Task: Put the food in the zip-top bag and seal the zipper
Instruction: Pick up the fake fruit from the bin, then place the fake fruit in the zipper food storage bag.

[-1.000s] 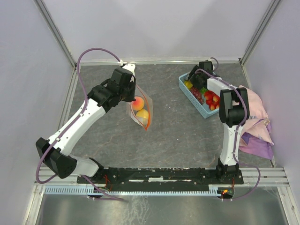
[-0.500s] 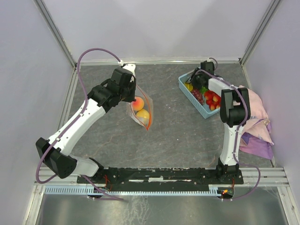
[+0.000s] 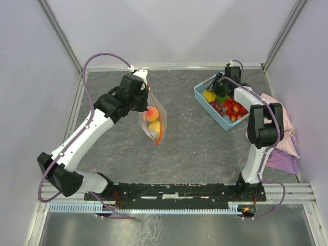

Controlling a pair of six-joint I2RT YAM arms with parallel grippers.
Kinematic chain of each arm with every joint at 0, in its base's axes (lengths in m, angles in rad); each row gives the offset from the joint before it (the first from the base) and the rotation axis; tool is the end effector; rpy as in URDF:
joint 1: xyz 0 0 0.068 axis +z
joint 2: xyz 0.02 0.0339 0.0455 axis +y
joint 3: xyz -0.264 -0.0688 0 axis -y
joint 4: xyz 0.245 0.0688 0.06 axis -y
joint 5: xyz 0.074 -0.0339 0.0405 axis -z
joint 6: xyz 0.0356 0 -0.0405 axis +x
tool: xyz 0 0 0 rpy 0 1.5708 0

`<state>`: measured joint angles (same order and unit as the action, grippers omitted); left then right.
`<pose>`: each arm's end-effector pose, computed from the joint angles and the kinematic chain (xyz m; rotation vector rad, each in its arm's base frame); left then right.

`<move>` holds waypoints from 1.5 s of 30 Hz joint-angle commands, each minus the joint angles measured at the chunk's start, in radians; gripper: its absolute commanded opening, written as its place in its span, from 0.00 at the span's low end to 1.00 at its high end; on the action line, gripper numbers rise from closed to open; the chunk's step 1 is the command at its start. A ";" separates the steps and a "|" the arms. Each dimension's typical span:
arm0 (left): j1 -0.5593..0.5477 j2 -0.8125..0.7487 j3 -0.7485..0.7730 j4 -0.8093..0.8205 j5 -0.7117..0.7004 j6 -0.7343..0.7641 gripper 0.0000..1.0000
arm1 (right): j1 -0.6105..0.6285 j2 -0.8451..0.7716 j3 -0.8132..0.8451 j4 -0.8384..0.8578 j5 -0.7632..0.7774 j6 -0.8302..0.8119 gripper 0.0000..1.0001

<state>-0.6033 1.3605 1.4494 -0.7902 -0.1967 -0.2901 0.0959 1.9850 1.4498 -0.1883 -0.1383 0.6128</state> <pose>0.2401 -0.1570 0.3829 0.2509 2.2545 -0.2529 0.4469 0.0479 0.2095 0.5277 2.2822 0.5184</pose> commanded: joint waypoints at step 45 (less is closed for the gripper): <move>-0.017 0.276 0.178 0.101 0.186 -0.155 0.03 | 0.210 -0.751 -0.229 -0.064 -0.173 -0.108 0.21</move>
<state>-0.6151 1.6295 1.5627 -0.7219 -0.0242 -0.4007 0.2291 1.2842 1.2091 -0.2710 -0.2745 0.4808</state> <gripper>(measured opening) 0.043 0.496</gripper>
